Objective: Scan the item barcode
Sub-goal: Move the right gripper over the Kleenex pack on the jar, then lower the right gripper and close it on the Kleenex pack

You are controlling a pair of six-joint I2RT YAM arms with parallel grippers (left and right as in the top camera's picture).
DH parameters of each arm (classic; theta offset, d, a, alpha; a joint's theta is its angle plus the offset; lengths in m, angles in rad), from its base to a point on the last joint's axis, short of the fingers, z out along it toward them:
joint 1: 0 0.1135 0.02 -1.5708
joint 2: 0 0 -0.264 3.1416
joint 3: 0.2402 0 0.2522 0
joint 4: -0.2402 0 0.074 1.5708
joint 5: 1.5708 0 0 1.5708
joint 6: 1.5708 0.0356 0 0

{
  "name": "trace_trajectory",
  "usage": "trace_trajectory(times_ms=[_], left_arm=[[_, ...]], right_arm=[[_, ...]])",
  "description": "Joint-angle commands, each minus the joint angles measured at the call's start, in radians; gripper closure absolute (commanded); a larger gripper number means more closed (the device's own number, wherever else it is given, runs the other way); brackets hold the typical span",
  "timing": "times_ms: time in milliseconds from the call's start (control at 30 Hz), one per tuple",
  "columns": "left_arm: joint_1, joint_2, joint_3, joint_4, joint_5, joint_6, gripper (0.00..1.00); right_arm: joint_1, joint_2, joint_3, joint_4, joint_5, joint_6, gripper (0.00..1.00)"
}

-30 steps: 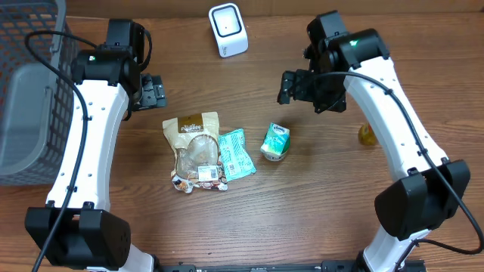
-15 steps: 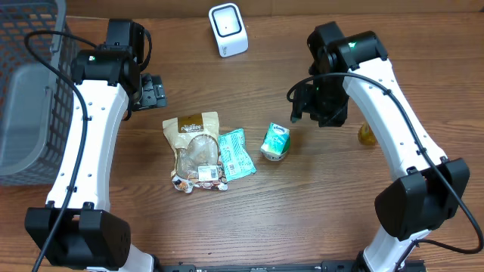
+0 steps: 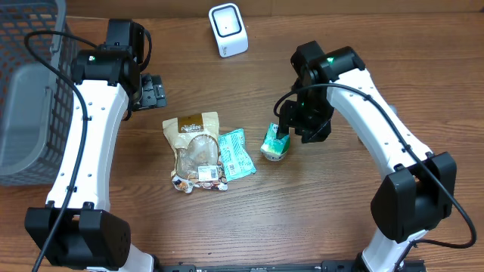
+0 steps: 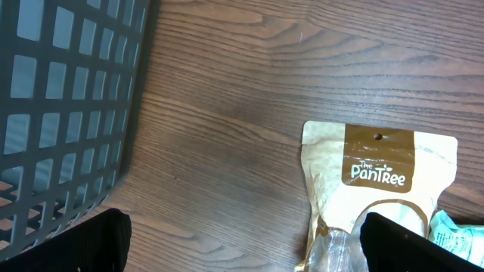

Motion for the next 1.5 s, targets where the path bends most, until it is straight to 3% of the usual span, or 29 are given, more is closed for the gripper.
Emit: trace_trajectory(times_ms=[0, 367, 567, 1067, 1467], left_arm=[[0.005, 0.004, 0.014, 0.000, -0.013, 0.007, 0.00], [0.005, 0.004, 0.014, 0.000, -0.013, 0.007, 0.01], [0.005, 0.004, 0.014, 0.000, -0.013, 0.007, 0.01], [0.005, 0.004, 0.014, 0.000, -0.013, 0.007, 0.01], [0.005, 0.004, 0.014, 0.000, -0.013, 0.007, 0.00]], right_arm=[[-0.001, -0.091, -0.001, -0.016, -0.035, -0.020, 0.49], [-0.001, -0.356, -0.002, -0.026, 0.116, 0.034, 0.48], [-0.001, -0.360, -0.070, 0.005, 0.106, 0.037, 0.48], [-0.001, -0.352, -0.358, 0.288, 0.013, 0.038, 0.50], [-0.001, -0.351, -0.395, 0.343, 0.013, 0.066, 0.50]])
